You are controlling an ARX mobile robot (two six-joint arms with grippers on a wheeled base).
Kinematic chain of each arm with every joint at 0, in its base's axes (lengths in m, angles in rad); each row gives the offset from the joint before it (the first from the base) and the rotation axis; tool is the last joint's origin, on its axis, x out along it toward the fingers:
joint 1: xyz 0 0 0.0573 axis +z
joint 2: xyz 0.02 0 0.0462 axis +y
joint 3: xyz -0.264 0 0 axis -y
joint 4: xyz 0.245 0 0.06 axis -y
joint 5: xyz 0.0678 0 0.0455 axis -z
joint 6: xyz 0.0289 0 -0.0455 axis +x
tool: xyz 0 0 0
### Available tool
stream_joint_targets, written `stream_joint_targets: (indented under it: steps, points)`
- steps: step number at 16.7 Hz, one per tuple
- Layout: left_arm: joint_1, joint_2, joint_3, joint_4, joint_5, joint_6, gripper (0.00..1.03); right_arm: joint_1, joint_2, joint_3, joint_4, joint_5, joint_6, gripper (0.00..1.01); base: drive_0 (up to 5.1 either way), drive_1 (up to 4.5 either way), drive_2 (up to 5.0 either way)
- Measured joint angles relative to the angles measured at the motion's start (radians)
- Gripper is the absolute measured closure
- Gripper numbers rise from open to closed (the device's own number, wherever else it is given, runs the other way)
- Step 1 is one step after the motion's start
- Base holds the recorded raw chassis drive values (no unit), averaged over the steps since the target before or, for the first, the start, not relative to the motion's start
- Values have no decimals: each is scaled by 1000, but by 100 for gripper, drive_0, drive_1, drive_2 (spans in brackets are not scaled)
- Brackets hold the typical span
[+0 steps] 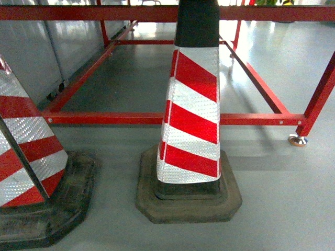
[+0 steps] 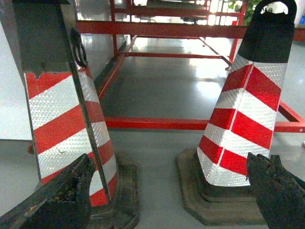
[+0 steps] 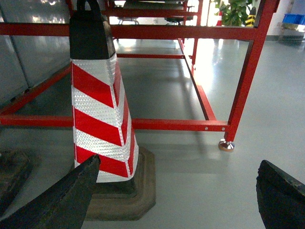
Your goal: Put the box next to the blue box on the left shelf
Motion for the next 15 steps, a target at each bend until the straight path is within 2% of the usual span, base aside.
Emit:
stream_joint_targets:
  steps: [15]
  points:
    - [0,0,0,2,0,11,5,0,0,0,1,-2,0,3,0,0,0]
